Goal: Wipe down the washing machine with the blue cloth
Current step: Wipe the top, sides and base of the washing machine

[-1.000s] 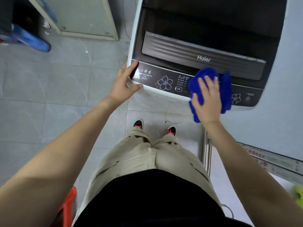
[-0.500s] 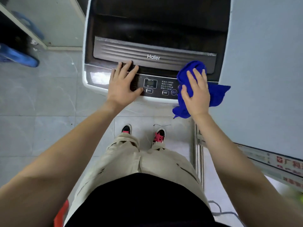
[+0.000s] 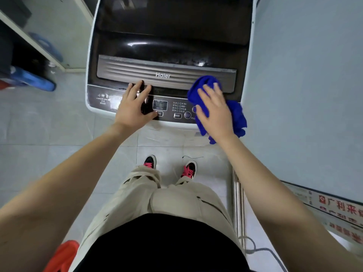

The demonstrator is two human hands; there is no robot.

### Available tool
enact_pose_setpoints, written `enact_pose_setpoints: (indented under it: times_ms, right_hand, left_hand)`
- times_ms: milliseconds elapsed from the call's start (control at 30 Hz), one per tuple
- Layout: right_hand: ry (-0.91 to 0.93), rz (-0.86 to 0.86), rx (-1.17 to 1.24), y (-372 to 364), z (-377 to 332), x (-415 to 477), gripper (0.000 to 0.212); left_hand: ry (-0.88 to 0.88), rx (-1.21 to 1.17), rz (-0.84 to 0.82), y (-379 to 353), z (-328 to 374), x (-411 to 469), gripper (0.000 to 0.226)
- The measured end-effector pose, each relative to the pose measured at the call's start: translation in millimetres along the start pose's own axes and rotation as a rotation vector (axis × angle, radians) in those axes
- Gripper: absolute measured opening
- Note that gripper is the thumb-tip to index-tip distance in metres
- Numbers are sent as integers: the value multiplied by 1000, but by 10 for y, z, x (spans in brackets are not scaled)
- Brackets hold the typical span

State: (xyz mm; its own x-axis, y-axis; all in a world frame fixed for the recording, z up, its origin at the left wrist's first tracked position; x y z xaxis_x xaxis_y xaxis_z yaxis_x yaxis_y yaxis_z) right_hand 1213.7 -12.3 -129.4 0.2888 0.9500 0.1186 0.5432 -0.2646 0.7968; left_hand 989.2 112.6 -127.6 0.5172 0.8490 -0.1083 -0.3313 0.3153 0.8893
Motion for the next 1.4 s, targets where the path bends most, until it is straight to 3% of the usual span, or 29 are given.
enact_pose_setpoints:
  times_ms: [100,200,300,433,600,867,967,1200,1400]
  right_hand:
    - [-302,202,113,368,507,-37,48]
    - [-401,243,152,481,660,119,49]
    - [-327,203,56,406,542,111,50]
    - [-16,-4,-13,-72,-65,-96,50]
    - [185,-134,-40,-645,-841,72,52]
    - [156,-159,-54,-1245,-1558,419,52]
    - [128,-148,-50,-1450,-1791,529,53]
    - [201,-272,-88,-1770,-2264,979,50]
    - [-79,-78,-73,-1578,-2217,2005,50]
  left_hand:
    - [14,1,-10,10,1,-5,87]
    - [40,11,-23,5,11,-7,89]
    - [42,9,-40,5,-5,-16,90]
    - [-44,-18,-34,77,-76,-44,84]
    - [-55,12,88,361,-450,-91,76]
    - [107,-92,169,721,-1305,-58,76]
    - [63,-206,146,795,-1511,10,76]
    - [49,-492,-104,773,-1932,194,82]
    - [7,-601,-243,716,-2033,402,103]
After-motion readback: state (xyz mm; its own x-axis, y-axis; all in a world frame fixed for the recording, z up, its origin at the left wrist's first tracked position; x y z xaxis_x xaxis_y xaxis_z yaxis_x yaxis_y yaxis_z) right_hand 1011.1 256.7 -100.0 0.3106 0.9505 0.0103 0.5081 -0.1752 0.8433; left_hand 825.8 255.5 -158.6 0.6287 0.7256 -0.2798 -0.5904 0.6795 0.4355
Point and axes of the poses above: each hand's wrist, its own x-axis towards the middle knuckle, its own y-axis out of the back of the hand, z = x × y, the point moved 9 cm from there along x, towards the middle knuckle
